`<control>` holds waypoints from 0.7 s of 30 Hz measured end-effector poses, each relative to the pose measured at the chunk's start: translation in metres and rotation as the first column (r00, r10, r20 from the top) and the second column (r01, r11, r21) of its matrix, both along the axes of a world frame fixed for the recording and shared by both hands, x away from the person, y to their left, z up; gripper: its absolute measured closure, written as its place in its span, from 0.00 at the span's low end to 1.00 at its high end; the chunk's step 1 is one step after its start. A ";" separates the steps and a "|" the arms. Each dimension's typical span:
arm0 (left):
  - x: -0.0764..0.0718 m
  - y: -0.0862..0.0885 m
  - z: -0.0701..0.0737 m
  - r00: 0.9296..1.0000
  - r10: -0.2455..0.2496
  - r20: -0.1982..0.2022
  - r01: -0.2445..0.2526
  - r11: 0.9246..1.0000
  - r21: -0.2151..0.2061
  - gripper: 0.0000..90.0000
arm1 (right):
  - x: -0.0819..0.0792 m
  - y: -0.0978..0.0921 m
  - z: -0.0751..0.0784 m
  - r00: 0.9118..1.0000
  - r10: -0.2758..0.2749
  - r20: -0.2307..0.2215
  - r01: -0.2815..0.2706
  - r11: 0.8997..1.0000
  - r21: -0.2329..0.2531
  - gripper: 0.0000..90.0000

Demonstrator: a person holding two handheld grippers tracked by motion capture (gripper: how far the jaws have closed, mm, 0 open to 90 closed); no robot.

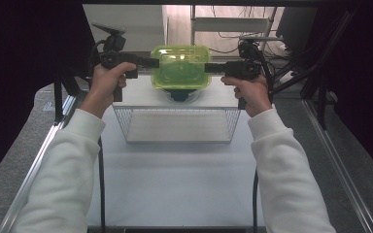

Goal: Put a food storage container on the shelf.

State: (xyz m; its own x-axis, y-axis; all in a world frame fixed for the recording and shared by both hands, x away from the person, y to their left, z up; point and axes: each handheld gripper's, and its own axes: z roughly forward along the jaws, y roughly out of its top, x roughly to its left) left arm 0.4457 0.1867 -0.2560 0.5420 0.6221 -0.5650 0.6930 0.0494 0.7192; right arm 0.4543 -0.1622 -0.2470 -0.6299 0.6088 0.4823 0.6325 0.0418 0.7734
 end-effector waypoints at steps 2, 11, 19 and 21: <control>0.005 0.002 -0.003 1.000 0.004 -0.015 -0.005 1.000 -0.030 0.85 | 0.007 0.000 -0.004 1.000 -0.007 -0.029 0.007 1.000 0.010 0.88; 0.027 0.006 -0.019 0.996 0.032 -0.083 -0.042 0.991 -0.124 0.82 | 0.031 0.000 -0.012 0.993 -0.041 -0.108 0.050 0.995 0.085 0.83; 0.037 0.007 -0.033 0.993 0.050 -0.108 -0.068 0.983 -0.171 0.71 | 0.040 0.007 -0.025 0.977 -0.111 -0.184 0.137 0.981 0.138 0.72; 0.037 0.004 -0.032 0.993 0.065 -0.100 -0.079 0.987 -0.140 0.65 | 0.039 0.008 -0.027 0.976 -0.115 -0.186 0.145 0.977 0.158 0.61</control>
